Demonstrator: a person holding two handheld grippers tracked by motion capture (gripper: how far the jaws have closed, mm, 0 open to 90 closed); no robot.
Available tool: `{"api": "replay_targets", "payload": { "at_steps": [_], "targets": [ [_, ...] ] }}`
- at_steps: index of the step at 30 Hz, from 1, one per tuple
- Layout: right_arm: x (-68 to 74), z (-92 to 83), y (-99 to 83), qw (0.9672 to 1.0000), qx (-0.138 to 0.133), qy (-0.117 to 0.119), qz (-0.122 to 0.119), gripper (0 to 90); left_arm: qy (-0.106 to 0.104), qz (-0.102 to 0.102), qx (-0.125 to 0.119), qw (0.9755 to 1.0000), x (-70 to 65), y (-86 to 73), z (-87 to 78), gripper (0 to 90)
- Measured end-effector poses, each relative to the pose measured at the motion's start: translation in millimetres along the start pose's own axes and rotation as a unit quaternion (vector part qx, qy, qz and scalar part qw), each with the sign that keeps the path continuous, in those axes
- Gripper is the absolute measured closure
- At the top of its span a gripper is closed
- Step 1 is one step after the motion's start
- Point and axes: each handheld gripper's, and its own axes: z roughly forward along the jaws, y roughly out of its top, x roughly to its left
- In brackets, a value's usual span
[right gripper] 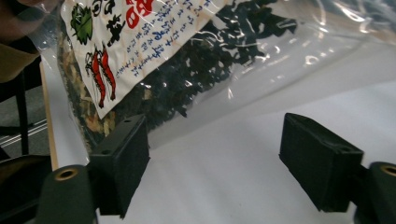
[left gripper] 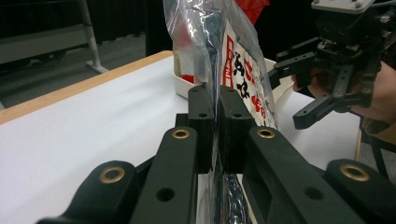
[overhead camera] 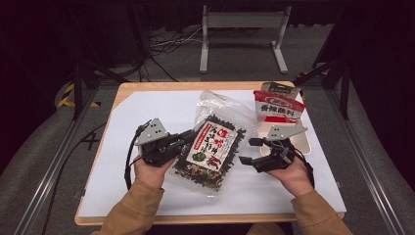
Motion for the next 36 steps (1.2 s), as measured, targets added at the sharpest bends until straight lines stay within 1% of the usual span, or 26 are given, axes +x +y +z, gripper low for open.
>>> {"api": "replay_targets", "payload": {
  "at_steps": [3, 5, 7, 8, 10, 12, 13, 15, 17, 20, 21, 22, 26, 29, 33, 36],
  "targets": [
    [0.5, 4.1, 1.3, 1.0, -0.002, 0.004, -0.001, 24.3, -0.003, 0.002, -0.001, 1.0, 0.2, 0.0, 0.0, 85.5],
    [0.8, 8.7, 3.1, 0.9999, -0.01, 0.012, 0.004, 24.3, -0.01, -0.005, -0.005, 0.9999, 0.3, -0.4, -0.3, 85.4],
    [0.6, 9.8, 3.7, 0.9998, -0.014, 0.015, 0.007, 24.3, -0.012, -0.005, -0.005, 0.9999, 0.4, -0.6, -0.5, 85.4],
    [0.1, 12.2, 4.8, 0.9993, -0.025, 0.024, 0.016, 24.3, -0.014, -0.006, -0.009, 0.9998, 0.3, -1.1, -0.2, 85.4],
    [-0.3, 12.8, 5.1, 0.999, -0.028, 0.028, 0.02, 24.9, -0.014, -0.006, -0.011, 0.9998, 0.3, -1.4, -0.4, 85.4],
    [-1.8, 13.3, 5.5, 0.9976, -0.039, 0.045, 0.035, 27.7, -0.02, -0.009, -0.012, 0.9997, 1.0, -2.3, 0.1, 85.3],
    [-2.4, 13.1, 5.7, 0.9971, -0.043, 0.048, 0.04, 29.1, -0.021, -0.009, -0.012, 0.9997, 1.3, -2.8, 0.6, 85.2],
    [-3.3, 12.1, 6.6, 0.9968, -0.043, 0.052, 0.044, 35.0, -0.027, -0.013, -0.012, 0.9995, 2.6, -4.2, 2.1, 85.0],
    [-3.6, 11.1, 7.3, 0.9971, -0.039, 0.052, 0.04, 41.8, -0.032, -0.017, -0.009, 0.9993, 3.1, -5.0, 2.9, 84.8],
    [-3.7, 9.2, 8.6, 0.9972, -0.025, 0.056, 0.042, 56.1, -0.031, -0.013, -0.006, 0.9994, 1.9, -5.1, 4.3, 84.5],
    [-3.6, 8.4, 8.9, 0.9973, -0.023, 0.057, 0.038, 60.7, -0.029, -0.013, -0.006, 0.9995, 1.3, -5.2, 4.8, 84.5],
    [-3.3, 7.3, 9.4, 0.9975, -0.021, 0.059, 0.035, 63.2, -0.028, -0.013, -0.006, 0.9995, 1.3, -5.3, 4.8, 84.4],
    [-3.0, 2.3, 11.0, 0.9973, -0.024, 0.061, 0.033, 70.3, -0.028, -0.017, -0.005, 0.9995, 3.4, -6.7, 4.9, 84.3],
    [-4.3, -1.0, 12.4, 0.9958, -0.028, 0.076, 0.043, 74.5, -0.026, -0.017, -0.006, 0.9995, 4.3, -7.0, 4.7, 84.2],
    [-3.1, -3.6, 13.5, 0.9954, -0.034, 0.08, 0.04, 77.4, -0.023, -0.018, -0.005, 0.9996, 4.8, -7.3, 4.4, 83.9],
    [-1.3, -5.5, 15.4, 0.9951, -0.034, 0.086, 0.035, 78.6, -0.021, -0.018, -0.01, 0.9996, 5.1, -7.5, 3.7, 83.5]
  ]
}}
